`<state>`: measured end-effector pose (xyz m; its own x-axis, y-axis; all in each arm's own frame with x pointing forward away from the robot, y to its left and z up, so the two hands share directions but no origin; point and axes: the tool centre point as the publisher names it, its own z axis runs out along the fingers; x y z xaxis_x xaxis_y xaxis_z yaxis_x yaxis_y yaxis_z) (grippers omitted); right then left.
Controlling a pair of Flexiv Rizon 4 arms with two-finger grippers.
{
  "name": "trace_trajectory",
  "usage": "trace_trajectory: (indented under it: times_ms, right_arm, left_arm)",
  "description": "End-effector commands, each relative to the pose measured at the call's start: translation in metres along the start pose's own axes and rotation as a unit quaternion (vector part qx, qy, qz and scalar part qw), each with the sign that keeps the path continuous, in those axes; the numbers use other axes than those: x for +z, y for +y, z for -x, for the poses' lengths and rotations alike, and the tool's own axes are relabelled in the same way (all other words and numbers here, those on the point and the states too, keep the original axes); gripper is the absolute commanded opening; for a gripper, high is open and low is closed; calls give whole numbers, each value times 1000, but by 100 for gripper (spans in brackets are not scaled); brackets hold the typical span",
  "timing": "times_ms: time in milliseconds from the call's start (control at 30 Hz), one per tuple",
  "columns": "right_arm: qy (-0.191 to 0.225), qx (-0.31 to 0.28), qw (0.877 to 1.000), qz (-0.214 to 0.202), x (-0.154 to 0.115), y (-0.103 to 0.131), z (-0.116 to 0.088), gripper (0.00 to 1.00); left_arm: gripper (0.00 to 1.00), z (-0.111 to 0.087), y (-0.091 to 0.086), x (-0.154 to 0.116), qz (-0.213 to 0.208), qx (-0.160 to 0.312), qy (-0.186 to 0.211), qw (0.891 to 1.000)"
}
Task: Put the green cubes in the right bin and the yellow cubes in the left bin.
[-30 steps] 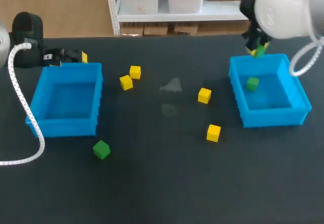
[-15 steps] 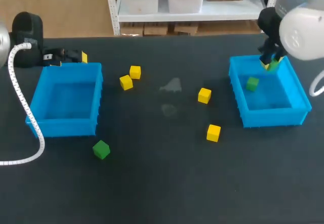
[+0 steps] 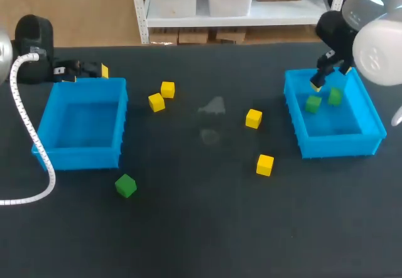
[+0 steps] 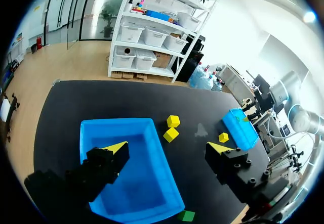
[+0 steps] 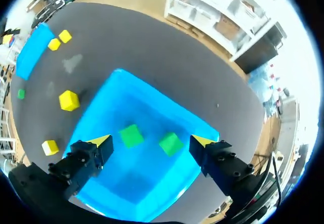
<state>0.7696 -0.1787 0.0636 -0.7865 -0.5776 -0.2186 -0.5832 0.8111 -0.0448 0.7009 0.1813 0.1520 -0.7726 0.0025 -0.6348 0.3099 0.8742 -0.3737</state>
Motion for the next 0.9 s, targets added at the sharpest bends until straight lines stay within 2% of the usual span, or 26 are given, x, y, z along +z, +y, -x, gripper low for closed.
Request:
trace_trajectory:
  times_ms: [33, 233, 433, 633, 900]
  right_arm:
    - [-16, -16, 1000, -10, -27, 23, -4, 100]
    - [-37, -58, 998, -1, -57, 54, 4, 100]
    - [-61, -136, 989, 18, -79, 94, 8, 100]
    - [-82, -209, 974, 33, -90, 134, 11, 100]
    - [-94, -243, 964, 55, -96, 168, 21, 100]
  left_arm:
    - [100, -1, 2, 0, -5, 1, -3, 1000]
    - [100, -1, 2, 0, -5, 1, -3, 1000]
    - [100, -1, 2, 0, -5, 1, -3, 1000]
    - [100, -1, 2, 0, -5, 1, -3, 1000]
    - [100, -1, 2, 0, -5, 1, -3, 1000]
